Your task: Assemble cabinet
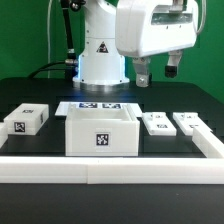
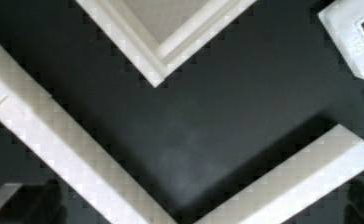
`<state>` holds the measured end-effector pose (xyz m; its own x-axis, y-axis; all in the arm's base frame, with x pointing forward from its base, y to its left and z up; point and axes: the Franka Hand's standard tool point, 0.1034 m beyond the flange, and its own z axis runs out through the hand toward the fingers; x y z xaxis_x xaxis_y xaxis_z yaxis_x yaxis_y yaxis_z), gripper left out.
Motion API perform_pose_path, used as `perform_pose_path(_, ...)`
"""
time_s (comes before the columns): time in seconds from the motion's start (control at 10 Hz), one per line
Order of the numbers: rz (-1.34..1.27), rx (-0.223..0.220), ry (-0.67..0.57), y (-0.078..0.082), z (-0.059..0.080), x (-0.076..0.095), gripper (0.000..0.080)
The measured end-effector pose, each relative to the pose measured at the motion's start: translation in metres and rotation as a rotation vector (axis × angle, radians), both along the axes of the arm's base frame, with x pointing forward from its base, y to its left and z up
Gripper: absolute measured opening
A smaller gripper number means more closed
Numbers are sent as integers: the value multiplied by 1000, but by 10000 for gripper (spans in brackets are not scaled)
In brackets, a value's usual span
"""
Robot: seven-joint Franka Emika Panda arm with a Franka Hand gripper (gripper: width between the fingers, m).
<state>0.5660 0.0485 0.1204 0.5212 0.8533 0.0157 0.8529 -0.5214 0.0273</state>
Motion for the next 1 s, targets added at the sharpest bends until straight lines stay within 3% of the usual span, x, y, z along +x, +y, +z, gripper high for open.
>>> perform_pose_path(0.4,201,-20,20,-20,-10,-13,798)
perform_pose_path(0.7,202,-21,21,-21,-11,-13,798)
perform_pose_path(1.0,428,-38,28,-34,-22,-35,798)
